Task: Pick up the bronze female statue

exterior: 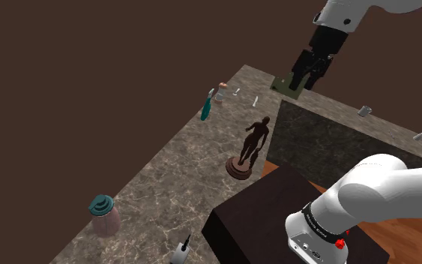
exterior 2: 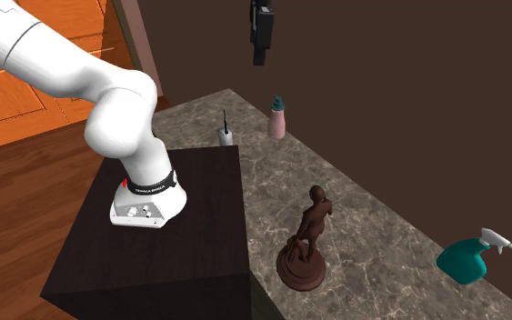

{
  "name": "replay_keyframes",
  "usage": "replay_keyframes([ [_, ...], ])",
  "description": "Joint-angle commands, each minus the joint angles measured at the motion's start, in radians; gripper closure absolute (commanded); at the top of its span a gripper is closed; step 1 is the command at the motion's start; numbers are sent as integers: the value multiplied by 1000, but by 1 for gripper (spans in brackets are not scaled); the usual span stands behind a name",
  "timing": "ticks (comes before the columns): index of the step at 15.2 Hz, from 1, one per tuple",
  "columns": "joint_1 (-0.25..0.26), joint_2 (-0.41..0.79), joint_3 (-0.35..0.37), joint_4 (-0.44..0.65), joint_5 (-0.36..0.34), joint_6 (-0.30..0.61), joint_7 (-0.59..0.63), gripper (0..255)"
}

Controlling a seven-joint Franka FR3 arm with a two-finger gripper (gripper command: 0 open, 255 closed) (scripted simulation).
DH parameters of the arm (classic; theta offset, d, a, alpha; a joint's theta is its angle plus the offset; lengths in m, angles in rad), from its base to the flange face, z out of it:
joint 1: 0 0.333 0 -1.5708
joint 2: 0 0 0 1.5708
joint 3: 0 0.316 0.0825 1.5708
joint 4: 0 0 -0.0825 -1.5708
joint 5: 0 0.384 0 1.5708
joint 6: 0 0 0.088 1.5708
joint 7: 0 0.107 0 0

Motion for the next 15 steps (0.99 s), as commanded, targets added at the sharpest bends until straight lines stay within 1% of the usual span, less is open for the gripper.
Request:
replay_keyframes([
  [1,0,0,0,0,0,0,0,0],
  [8,-17,110,-53,-109,-79,199,-117,0],
  [15,-37,284,-107,-155,-147,409,-220,0],
])
